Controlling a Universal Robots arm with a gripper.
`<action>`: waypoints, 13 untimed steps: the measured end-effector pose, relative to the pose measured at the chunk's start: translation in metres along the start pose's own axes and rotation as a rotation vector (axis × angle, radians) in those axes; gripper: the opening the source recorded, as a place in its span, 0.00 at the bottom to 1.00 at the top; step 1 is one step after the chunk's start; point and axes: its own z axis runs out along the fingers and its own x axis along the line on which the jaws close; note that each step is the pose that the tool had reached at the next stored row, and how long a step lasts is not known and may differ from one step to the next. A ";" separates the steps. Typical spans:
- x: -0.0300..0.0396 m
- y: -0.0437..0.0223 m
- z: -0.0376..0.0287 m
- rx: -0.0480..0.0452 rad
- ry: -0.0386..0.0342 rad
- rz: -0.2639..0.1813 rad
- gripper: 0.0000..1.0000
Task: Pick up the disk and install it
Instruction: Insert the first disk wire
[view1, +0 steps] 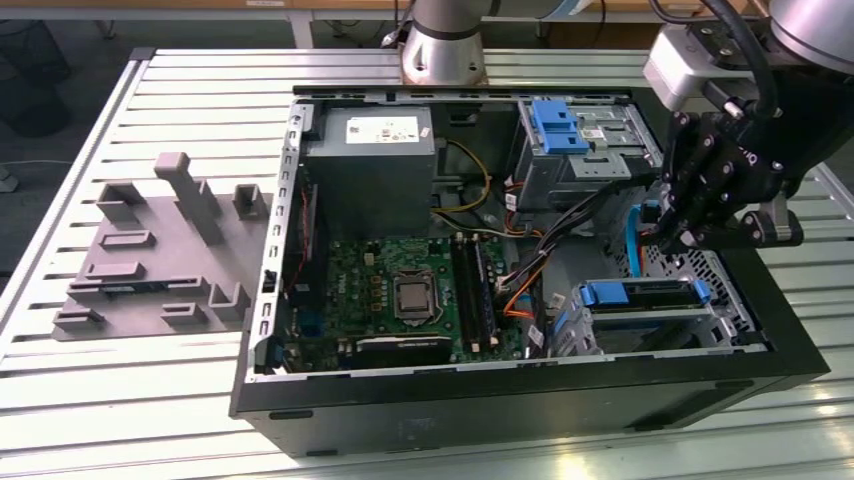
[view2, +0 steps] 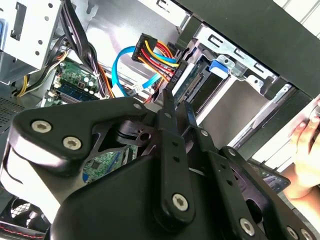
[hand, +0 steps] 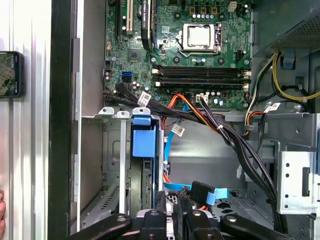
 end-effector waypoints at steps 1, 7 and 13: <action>0.0000 -0.0005 0.0001 0.0000 0.0000 0.000 0.24; -0.0013 -0.0037 0.0009 0.0001 -0.0001 0.000 0.24; -0.0053 -0.0085 0.0037 0.0000 -0.0003 0.000 0.24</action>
